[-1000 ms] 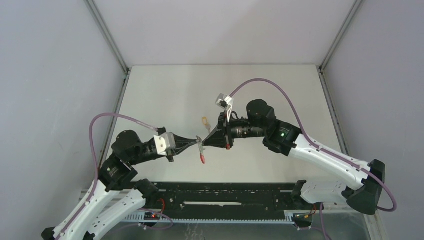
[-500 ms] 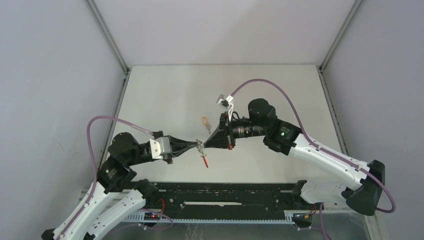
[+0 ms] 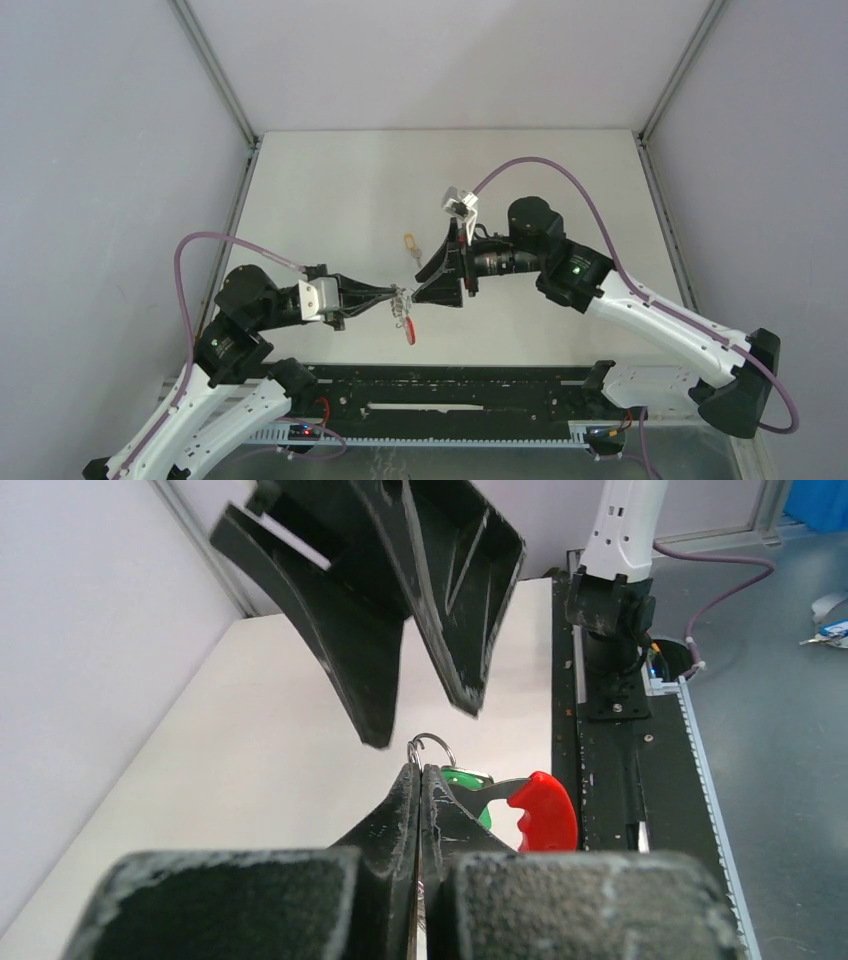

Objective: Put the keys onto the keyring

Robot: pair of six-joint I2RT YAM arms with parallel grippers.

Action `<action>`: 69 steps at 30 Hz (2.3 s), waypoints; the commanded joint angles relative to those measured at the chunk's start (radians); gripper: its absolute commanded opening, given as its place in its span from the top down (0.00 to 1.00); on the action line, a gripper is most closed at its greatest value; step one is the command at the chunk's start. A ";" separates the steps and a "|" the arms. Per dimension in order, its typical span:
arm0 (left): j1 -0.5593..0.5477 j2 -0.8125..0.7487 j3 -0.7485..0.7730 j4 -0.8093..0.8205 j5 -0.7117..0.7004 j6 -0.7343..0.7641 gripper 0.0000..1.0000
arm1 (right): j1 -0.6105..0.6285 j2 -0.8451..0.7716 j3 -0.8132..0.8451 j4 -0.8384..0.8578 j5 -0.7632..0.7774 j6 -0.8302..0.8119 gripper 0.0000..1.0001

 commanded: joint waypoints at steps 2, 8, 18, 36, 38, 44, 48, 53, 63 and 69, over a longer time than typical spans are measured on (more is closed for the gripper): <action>-0.005 0.012 0.035 0.025 0.065 -0.037 1.00 | -0.007 -0.109 0.005 0.070 0.022 -0.182 0.36; -0.004 0.038 0.062 0.023 0.101 -0.085 1.00 | 0.021 -0.125 0.005 0.151 -0.055 -0.316 0.40; -0.004 0.042 0.077 0.024 0.106 -0.099 1.00 | 0.071 -0.069 0.038 0.063 -0.084 -0.420 0.47; -0.004 0.044 0.085 0.025 0.114 -0.096 1.00 | 0.082 -0.023 0.038 0.064 -0.064 -0.422 0.63; -0.004 0.044 0.085 0.025 0.114 -0.096 1.00 | 0.084 -0.019 0.039 0.066 -0.064 -0.421 0.64; -0.005 0.038 0.085 0.026 0.108 -0.096 1.00 | 0.091 -0.009 0.039 0.068 -0.068 -0.419 0.71; -0.005 0.036 0.083 0.026 0.103 -0.096 1.00 | 0.091 -0.007 0.039 0.068 -0.068 -0.417 0.79; -0.004 0.028 0.073 0.024 0.089 -0.090 1.00 | 0.091 -0.020 0.040 0.041 -0.038 -0.417 1.00; -0.004 0.094 0.125 -0.193 0.101 0.077 0.69 | 0.110 0.016 0.184 -0.232 0.056 -0.448 1.00; -0.004 0.122 0.164 -0.235 0.091 0.115 0.69 | 0.156 0.107 0.341 -0.481 0.145 -0.515 1.00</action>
